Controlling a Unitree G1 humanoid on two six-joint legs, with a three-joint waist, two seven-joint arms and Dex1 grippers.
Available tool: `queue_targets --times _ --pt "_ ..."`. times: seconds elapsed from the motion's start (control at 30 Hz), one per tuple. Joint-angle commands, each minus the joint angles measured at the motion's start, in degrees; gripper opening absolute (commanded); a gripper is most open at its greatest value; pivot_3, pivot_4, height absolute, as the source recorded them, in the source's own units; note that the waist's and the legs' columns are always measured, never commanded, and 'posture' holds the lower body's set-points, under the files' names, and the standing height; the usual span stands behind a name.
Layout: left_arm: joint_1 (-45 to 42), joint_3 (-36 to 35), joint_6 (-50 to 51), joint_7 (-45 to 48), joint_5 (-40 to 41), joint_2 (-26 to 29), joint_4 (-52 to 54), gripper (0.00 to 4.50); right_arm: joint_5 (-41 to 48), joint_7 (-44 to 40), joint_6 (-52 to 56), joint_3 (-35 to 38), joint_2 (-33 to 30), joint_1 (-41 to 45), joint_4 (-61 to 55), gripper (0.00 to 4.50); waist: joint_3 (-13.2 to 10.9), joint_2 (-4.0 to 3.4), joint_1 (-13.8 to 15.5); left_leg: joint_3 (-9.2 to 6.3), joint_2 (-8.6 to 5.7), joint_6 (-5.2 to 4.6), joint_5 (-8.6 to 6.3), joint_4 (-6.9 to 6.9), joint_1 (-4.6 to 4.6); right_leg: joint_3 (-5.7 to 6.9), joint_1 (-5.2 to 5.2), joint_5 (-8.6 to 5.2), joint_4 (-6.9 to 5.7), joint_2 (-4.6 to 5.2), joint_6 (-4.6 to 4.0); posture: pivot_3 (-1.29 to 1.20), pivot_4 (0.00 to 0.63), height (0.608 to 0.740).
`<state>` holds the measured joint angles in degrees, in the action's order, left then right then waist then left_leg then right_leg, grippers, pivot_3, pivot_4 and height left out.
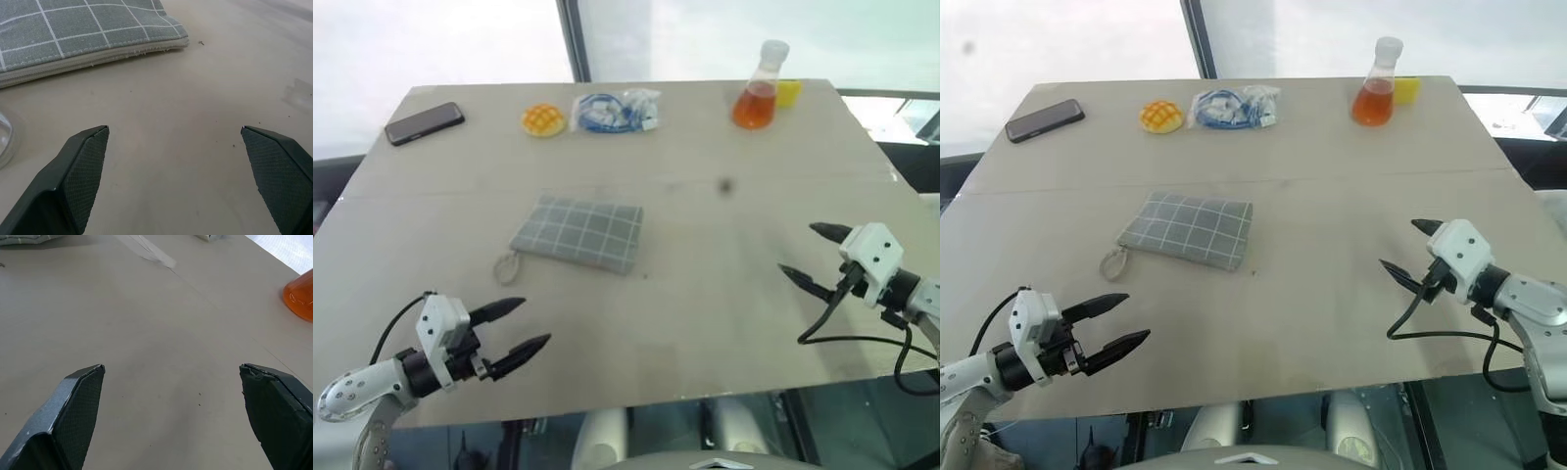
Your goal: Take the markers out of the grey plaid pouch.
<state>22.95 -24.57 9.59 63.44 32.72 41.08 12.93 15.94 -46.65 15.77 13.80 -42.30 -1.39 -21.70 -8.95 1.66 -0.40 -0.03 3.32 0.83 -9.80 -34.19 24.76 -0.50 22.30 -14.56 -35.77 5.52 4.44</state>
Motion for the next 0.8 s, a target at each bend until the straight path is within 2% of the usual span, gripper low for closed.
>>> queue_targets --times 0.03,0.1,0.2,0.33,0.5,0.67,0.8 --pt "-2.3 -2.2 -2.2 -1.5 0.0 -1.3 -4.2 4.48 1.2 -0.3 -0.8 0.0 -0.4 2.3 -0.4 4.5 0.0 -0.01 0.0 0.0 0.0 0.0 0.0 0.0 0.0 0.0 0.0 0.0 0.0 0.0 0.0 0.0 0.15 0.74" --pt "-6.5 -3.7 -2.0 -4.6 0.6 -2.3 -9.2 4.48 1.7 0.2 -0.3 -0.6 0.4 3.6 -0.9 4.5 -0.1 -0.16 0.0 0.06 0.0 0.0 -0.01 -0.02 -0.05 -0.04 -0.02 -0.01 0.0 0.01 0.0 0.0 0.15 0.74" --pt "-15.3 -4.9 -1.1 -12.7 -1.3 -2.5 -15.2 4.48 1.9 0.9 0.2 -1.2 0.9 4.3 -2.0 4.5 0.0 0.07 0.1 -0.26 0.02 0.01 0.01 -0.28 -0.09 0.12 -0.13 -0.13 -0.12 -0.11 0.22 0.0 0.15 0.74" --pt "-27.9 -3.3 9.2 -30.1 -7.9 -0.1 -21.8 4.48 2.1 2.4 1.1 -2.1 1.6 5.5 -3.5 4.5 0.0 0.08 0.7 -0.38 0.01 0.03 0.01 -0.65 -0.05 0.12 -0.42 -0.12 -0.15 -0.16 0.23 0.0 0.15 0.74" --pt "-38.8 2.3 20.0 -41.9 -13.0 -1.6 -22.7 4.48 2.5 4.6 3.7 -3.7 2.8 7.3 -6.4 4.5 0.0 0.1 1.1 -0.34 -0.1 0.0 -0.01 -0.79 -0.02 -0.08 -0.51 0.07 -0.14 -0.19 0.07 0.0 0.15 0.74" --pt "-43.1 11.1 22.8 -37.0 -15.6 -1.6 -22.4 4.48 4.0 5.0 5.3 -4.6 3.5 8.9 -7.7 4.5 0.0 0.09 1.2 -0.51 -0.04 0.02 0.0 -0.66 -0.02 -0.07 -0.52 0.19 -0.2 -0.41 0.28 0.0 0.15 0.74" --pt "-39.2 14.1 21.0 -25.0 -12.8 1.5 -16.3 4.48 9.9 2.5 7.9 -3.5 2.9 7.7 -11.9 4.5 0.0 0.08 0.4 -0.43 -0.02 0.04 -0.02 -0.54 -0.04 -0.17 -0.49 0.19 -0.15 -0.41 0.28 0.0 0.15 0.74"
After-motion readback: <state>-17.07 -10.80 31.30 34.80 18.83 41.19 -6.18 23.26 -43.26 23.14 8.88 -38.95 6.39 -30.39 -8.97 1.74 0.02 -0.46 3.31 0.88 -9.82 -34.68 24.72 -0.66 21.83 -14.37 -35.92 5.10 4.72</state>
